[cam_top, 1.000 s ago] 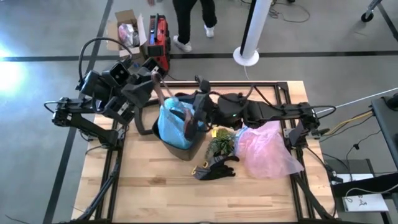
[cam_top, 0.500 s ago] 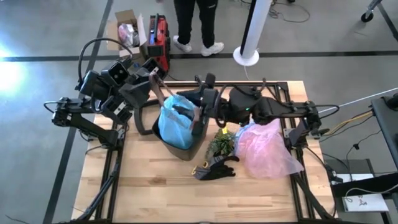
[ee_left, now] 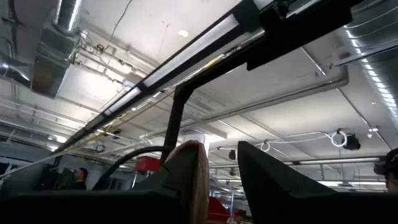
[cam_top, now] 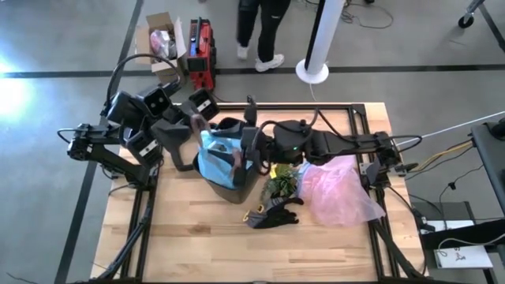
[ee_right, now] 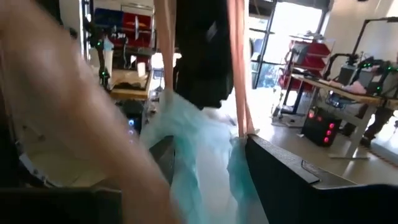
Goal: Place trash/remove bag and relplace
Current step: Remove trash bag from trash bin
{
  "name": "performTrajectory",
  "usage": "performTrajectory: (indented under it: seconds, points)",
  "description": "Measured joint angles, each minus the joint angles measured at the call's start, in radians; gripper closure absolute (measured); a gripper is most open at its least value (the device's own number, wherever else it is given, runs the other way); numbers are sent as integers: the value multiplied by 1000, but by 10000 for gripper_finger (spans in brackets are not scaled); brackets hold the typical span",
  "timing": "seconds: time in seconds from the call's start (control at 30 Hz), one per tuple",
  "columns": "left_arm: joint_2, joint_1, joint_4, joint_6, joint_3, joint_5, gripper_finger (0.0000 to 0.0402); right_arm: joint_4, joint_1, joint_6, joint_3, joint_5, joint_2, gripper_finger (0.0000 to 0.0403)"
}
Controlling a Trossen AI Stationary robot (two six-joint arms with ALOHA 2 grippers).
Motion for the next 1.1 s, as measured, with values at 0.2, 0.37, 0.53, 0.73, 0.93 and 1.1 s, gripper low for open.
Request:
performTrajectory:
  seconds: [0.2,0.37,0.53,0.73,0.93,1.1]
  points:
    - [-1,-1,2,0,0,0,304,-33,0,11,-9,-1,12,217]
    - [-2,-1,5,0,0,39,304,-45,7,-1,-10,1,-11,217]
    - [-6,-1,5,6,0,60,304,-66,14,16,-9,10,-83,217]
    - [-6,-1,-18,50,0,58,304,-104,30,77,-10,9,-129,217]
    - [-5,-1,-183,131,-7,44,304,-99,31,235,-9,11,-175,217]
    - [7,-1,-282,197,-30,-13,304,-116,38,261,-9,10,-198,217]
